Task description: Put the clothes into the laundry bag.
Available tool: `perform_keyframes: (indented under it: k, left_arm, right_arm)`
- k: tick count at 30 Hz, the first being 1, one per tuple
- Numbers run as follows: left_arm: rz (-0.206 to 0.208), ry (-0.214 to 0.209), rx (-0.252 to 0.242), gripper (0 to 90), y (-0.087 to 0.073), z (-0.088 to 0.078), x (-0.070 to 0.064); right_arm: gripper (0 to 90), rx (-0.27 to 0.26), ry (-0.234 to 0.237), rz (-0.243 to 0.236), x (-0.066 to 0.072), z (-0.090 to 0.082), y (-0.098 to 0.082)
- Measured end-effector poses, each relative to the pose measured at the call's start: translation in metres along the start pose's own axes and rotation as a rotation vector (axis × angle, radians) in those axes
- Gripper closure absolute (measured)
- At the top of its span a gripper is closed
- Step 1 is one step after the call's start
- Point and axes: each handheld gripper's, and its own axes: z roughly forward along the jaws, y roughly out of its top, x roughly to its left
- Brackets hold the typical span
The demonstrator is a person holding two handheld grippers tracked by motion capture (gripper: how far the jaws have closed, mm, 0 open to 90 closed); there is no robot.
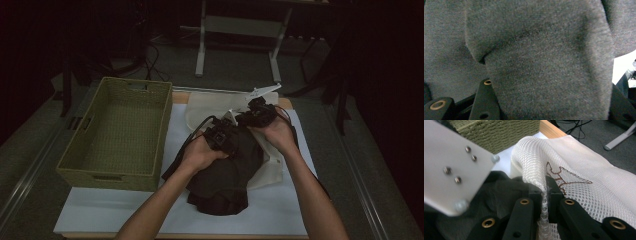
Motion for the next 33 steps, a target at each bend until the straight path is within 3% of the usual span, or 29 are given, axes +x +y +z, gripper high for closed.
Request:
perform_keyframes:
  k: [2, 7, 9, 13, 17, 20, 22, 27, 29, 30, 33]
  left_arm:
    - [-0.012, 0.001, -0.014, 49.1, 0.0, 0.0, 0.003]
    - [-0.124, 0.028, -0.082, 49.3, -0.003, -0.012, 0.02]
    - [-0.169, 0.034, -0.083, 49.3, -0.004, -0.015, 0.027]
    - [-0.209, 0.047, -0.094, 49.3, -0.007, -0.015, 0.033]
    - [-0.18, 0.039, -0.134, 48.0, -0.01, 0.0, 0.026]
    - [-0.182, 0.061, -0.117, 43.9, -0.011, 0.024, 0.026]
    - [-0.186, 0.054, -0.112, 40.8, -0.013, 0.031, 0.029]
    - [-0.182, 0.035, -0.108, 29.9, -0.018, 0.028, 0.034]
    - [-0.16, 0.042, -0.114, 21.3, -0.02, 0.026, 0.032]
    - [-0.12, 0.067, -0.121, 16.5, -0.025, 0.023, 0.027]
    - [-0.095, 0.083, -0.15, 13.3, -0.036, 0.019, 0.022]
  right_arm:
    - [86.0, 0.0, 0.001, 0.002, 0.001, 0.0, 0.0]
    - [86.0, 0.004, -0.001, -0.002, 0.0, -0.002, -0.002]
    - [86.0, 0.003, 0.002, 0.002, 0.0, -0.002, -0.002]
    - [85.9, -0.002, 0.014, -0.007, 0.004, 0.0, -0.001]
    - [85.9, -0.009, 0.027, -0.003, 0.005, 0.004, 0.0]
    - [85.9, 0.033, 0.006, -0.001, 0.002, 0.01, -0.003]
    - [85.9, 0.057, -0.004, -0.004, 0.001, 0.015, -0.007]
    - [85.7, 0.055, 0.005, 0.017, -0.005, 0.017, -0.014]
    - [85.7, 0.056, 0.006, 0.018, -0.005, 0.017, -0.014]
    - [85.6, 0.054, 0.005, 0.015, -0.005, 0.017, -0.014]
    - [85.5, 0.055, 0.002, 0.005, -0.004, 0.016, -0.014]
